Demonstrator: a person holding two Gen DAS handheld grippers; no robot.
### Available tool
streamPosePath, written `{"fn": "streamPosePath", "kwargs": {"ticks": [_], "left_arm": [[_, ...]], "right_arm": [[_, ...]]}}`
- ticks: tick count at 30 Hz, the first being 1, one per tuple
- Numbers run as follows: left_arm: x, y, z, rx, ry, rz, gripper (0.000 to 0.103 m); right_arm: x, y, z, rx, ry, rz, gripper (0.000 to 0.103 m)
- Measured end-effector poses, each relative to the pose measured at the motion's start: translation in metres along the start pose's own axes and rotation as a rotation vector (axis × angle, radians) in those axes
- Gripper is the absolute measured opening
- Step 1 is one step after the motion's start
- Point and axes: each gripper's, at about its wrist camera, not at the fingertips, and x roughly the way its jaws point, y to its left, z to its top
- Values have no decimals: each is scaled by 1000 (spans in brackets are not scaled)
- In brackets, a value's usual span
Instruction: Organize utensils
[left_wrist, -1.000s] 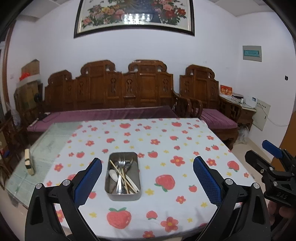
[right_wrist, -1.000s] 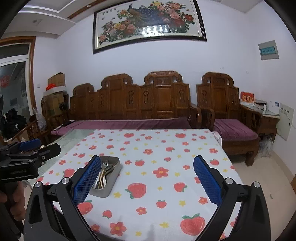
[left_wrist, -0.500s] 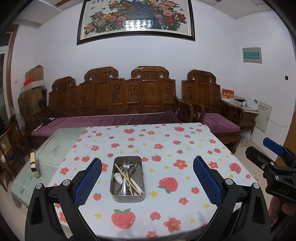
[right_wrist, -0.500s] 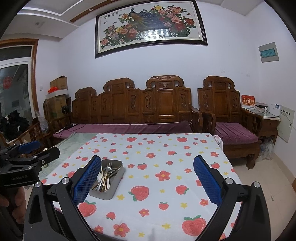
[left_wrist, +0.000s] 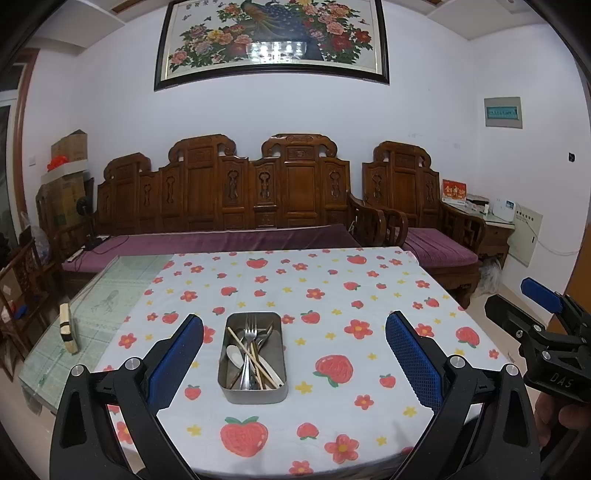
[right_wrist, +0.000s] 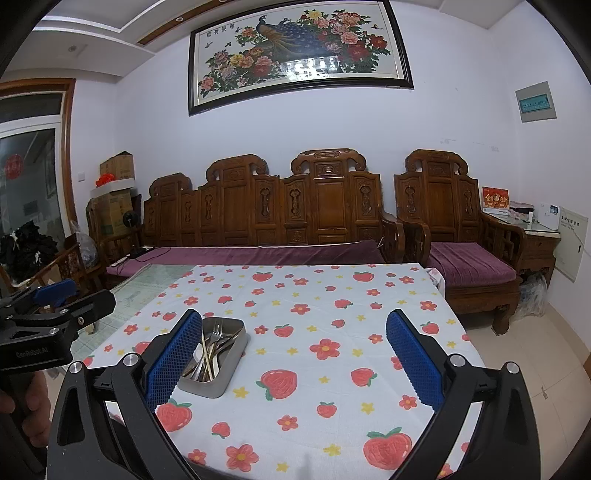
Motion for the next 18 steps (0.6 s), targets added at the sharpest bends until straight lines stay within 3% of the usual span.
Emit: {"fn": "streamPosePath", "kwargs": {"ticks": [18], "left_arm": [[-1, -3, 1, 0, 1, -4, 95]], "right_arm": [[0, -1, 0, 1, 0, -1, 100]]}}
